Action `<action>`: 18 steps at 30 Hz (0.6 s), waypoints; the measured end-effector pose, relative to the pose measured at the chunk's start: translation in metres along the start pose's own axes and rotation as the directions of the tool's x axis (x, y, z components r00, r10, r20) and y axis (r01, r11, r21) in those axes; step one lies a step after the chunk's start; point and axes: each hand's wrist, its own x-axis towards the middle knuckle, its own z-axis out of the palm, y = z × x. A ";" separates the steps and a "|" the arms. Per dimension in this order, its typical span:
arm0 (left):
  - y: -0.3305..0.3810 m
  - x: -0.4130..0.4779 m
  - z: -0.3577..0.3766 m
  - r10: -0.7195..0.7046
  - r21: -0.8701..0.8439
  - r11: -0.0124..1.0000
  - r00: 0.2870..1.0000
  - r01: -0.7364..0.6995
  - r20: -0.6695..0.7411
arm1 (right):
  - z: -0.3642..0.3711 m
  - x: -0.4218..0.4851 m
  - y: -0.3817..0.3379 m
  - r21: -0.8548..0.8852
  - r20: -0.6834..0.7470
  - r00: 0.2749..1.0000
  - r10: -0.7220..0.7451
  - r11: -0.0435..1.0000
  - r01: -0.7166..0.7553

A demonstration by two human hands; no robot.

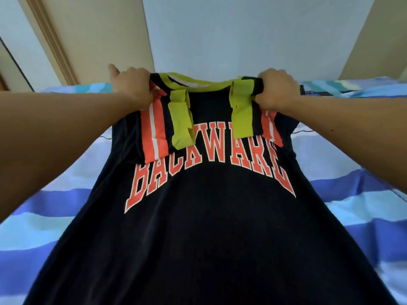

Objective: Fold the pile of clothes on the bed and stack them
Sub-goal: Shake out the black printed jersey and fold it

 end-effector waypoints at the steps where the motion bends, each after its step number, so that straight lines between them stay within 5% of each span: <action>1: -0.001 0.001 -0.021 -0.002 -0.039 0.999 0.998 0.000 -0.060 | -0.020 0.001 -0.006 -0.014 -0.062 0.998 -0.013 1.000 0.013; 4: -0.004 -0.007 -0.085 0.053 -0.136 0.989 0.995 -0.065 -0.086 | -0.081 -0.005 -0.025 -0.037 -0.046 0.992 -0.116 0.993 0.114; 8: -0.014 -0.055 -0.143 0.215 -0.219 0.955 0.975 -0.200 0.047 | -0.146 -0.067 -0.037 0.032 0.271 0.934 -0.233 0.972 0.233; 13: -0.032 -0.163 -0.168 0.454 -0.320 0.871 0.857 -0.372 0.242 | -0.159 -0.177 -0.015 0.155 0.547 0.771 -0.326 0.944 0.290; 18: -0.043 -0.264 -0.171 0.574 -0.578 0.756 0.734 -0.306 0.363 | -0.149 -0.272 0.004 0.347 0.628 0.648 -0.432 0.900 0.264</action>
